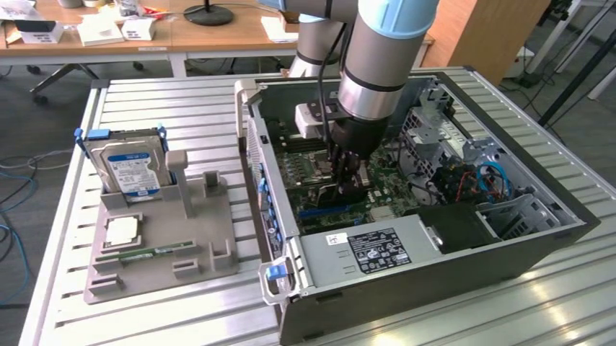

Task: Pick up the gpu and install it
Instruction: 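Insert the gpu into the slot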

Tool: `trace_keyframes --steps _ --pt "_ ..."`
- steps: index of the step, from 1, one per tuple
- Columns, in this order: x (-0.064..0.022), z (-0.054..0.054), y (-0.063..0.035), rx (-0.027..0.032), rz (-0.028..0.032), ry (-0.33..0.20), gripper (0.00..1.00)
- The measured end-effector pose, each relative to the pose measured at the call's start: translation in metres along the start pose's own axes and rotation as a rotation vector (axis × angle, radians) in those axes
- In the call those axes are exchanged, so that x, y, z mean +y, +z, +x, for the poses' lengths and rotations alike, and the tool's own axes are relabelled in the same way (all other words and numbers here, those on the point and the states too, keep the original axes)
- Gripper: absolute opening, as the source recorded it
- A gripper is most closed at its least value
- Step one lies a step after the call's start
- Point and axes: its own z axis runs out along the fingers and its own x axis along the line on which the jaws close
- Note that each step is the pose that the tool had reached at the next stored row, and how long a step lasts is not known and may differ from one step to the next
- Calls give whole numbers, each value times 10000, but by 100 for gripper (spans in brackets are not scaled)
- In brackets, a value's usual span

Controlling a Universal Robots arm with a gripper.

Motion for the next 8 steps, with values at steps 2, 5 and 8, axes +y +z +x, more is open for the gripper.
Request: trace_keyframes --steps 2,5,8 --pt "0 0 0 1 0 0 26" --pt "0 0 -1 -1 1 0 26" --pt "0 0 -5 0 0 0 26"
